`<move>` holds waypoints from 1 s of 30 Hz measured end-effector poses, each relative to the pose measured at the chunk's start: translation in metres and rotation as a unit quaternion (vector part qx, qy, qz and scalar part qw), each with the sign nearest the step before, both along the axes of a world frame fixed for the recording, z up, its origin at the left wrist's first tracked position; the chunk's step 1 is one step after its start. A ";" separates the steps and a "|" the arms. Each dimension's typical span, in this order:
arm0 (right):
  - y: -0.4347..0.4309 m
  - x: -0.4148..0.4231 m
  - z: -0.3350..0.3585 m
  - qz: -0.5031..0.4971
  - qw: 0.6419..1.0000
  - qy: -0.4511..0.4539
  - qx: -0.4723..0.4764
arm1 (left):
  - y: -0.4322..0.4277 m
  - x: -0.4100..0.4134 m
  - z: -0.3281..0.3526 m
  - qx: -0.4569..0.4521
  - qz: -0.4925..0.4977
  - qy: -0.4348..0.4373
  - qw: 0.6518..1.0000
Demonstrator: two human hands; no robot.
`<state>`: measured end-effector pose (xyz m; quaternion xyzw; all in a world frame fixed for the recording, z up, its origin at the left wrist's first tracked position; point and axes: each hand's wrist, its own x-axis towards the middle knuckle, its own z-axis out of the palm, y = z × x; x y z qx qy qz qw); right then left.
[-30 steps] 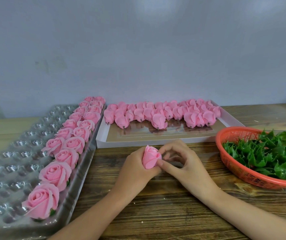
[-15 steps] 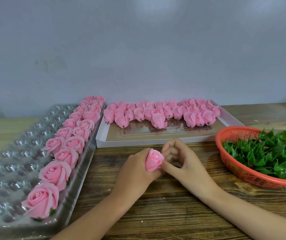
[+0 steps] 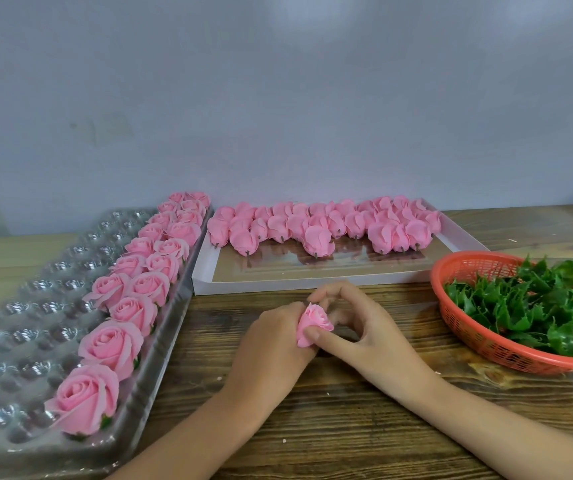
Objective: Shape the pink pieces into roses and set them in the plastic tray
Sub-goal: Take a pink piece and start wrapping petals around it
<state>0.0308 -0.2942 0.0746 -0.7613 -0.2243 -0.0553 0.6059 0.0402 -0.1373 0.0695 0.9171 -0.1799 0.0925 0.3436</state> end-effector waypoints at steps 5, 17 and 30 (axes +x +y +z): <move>-0.001 0.000 0.000 0.008 0.998 -0.038 -0.046 | 0.000 0.000 0.001 -0.047 0.009 0.026 0.999; -0.001 0.001 0.002 0.009 0.999 -0.041 -0.031 | 0.001 0.003 0.003 -0.049 0.010 0.051 0.997; 0.000 -0.005 0.004 -0.036 0.986 -0.137 -0.092 | 0.000 0.002 0.001 0.007 -0.002 0.021 1.000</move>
